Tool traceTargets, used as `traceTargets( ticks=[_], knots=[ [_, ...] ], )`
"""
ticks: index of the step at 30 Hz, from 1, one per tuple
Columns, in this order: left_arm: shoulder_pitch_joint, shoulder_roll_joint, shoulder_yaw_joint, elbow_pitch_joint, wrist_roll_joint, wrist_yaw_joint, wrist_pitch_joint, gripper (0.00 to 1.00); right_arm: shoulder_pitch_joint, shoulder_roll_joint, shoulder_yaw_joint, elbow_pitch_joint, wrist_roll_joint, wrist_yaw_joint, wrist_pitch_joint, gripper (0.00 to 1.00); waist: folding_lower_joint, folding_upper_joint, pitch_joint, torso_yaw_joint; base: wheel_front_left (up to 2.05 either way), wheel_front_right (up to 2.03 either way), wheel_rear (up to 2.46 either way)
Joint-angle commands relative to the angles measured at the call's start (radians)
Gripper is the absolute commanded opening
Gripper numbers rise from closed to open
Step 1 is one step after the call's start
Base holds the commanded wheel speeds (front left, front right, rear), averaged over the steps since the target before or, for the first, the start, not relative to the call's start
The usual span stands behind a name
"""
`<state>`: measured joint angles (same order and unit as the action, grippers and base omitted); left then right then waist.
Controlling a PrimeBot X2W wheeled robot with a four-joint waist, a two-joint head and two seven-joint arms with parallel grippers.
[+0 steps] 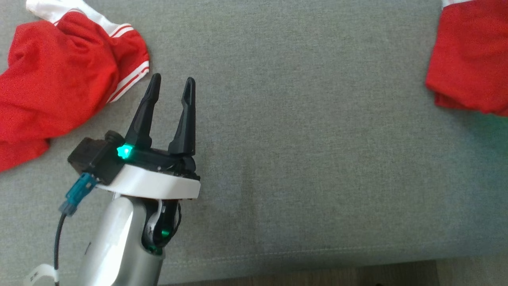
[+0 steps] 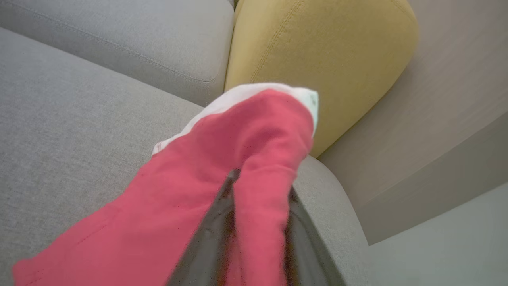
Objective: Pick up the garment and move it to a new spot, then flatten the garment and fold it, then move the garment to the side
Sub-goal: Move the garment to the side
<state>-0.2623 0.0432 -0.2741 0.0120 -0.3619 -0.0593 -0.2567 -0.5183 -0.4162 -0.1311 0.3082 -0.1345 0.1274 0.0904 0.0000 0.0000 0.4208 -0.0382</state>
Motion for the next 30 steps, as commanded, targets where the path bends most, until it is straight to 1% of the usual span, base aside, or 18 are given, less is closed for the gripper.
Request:
traceTargets(
  ticks=[1,7,11,14,18,19,25,27,30],
  knots=[
    [-0.011,0.007,0.035,-0.027,0.013,-0.003,-0.005,1.00,0.019,-0.011,-0.001,-0.043,0.017,0.003,-0.002,1.00,0.0000,0.0000,-0.007,-0.001,0.00,0.00,0.00],
    [0.002,0.007,0.027,-0.020,0.006,0.002,-0.005,1.00,0.028,0.017,-0.030,-0.088,0.032,0.003,-0.018,1.00,0.0000,0.0000,-0.040,0.006,0.00,0.00,0.00],
    [0.015,0.007,0.026,-0.017,-0.001,0.008,-0.005,1.00,0.027,0.059,-0.018,-0.139,0.030,0.003,-0.039,1.00,0.0000,0.0000,-0.073,0.013,0.00,0.00,0.00],
    [0.023,0.007,0.026,-0.017,-0.006,0.014,-0.005,1.00,0.027,0.102,0.000,-0.175,0.032,0.003,-0.065,1.00,0.0000,0.0000,-0.103,0.019,0.00,0.00,0.00],
    [0.036,0.007,0.030,-0.018,-0.014,0.024,-0.005,1.00,0.042,0.183,0.035,-0.205,0.041,0.003,-0.111,1.00,0.0000,0.0000,-0.151,0.030,0.00,0.00,0.00],
    [0.036,0.007,0.030,-0.018,-0.014,0.024,-0.005,1.00,0.042,0.183,0.035,-0.205,0.041,0.003,-0.111,1.00,0.0000,0.0000,-0.151,0.030,0.00,0.00,0.00],
    [0.067,0.007,0.040,-0.022,-0.020,0.040,-0.005,1.00,0.119,0.313,0.084,-0.213,0.055,0.003,-0.184,1.00,0.0000,0.0000,-0.216,0.050,0.00,0.00,0.00],
    [0.081,0.007,0.044,-0.022,-0.021,0.044,-0.005,1.00,0.155,0.340,0.096,-0.206,0.060,0.003,-0.206,1.00,0.0000,0.0000,-0.235,0.056,0.00,0.00,0.00],
    [0.100,0.007,0.051,-0.019,-0.017,0.048,-0.005,1.00,0.213,0.360,0.118,-0.192,0.068,0.003,-0.235,1.00,0.0000,0.0000,-0.259,0.065,0.00,0.00,0.00]
  ],
)
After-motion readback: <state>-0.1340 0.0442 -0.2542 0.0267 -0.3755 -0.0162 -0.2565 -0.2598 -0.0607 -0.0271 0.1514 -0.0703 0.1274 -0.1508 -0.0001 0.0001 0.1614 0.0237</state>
